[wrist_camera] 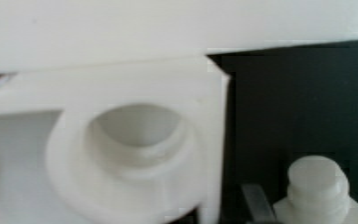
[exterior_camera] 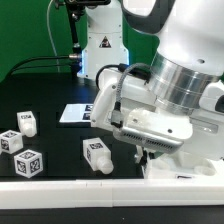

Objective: Assemble chair

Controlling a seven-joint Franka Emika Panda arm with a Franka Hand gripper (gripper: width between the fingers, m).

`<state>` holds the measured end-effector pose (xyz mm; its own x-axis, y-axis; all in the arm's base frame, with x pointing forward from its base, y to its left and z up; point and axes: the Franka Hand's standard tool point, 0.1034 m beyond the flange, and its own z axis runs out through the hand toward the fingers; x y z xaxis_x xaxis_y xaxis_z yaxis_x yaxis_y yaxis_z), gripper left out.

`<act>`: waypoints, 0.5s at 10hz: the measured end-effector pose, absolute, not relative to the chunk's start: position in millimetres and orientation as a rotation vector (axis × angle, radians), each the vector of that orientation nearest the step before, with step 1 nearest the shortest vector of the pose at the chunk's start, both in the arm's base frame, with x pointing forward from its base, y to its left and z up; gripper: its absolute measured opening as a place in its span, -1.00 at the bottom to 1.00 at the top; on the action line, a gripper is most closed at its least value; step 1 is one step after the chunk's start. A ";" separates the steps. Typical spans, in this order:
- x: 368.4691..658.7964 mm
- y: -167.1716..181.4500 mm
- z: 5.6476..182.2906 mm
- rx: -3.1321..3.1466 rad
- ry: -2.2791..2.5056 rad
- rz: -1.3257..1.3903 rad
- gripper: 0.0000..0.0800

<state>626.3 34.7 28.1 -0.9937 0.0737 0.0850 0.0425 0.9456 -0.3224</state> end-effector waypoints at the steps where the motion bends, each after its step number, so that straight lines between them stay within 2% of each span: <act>1: 626.3 34.8 29.0 -0.090 -2.996 0.501 -0.91; 2: 626.0 34.3 28.7 -0.090 -2.995 0.501 -0.91; 4: 626.1 33.9 28.7 -0.091 -2.995 0.502 -0.27; 5: 628.6 33.4 36.7 -0.094 -3.007 0.505 -0.27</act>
Offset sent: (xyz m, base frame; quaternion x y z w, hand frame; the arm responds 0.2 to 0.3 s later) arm 0.0000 0.0000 0.0000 0.0000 0.0000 0.0000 1.0000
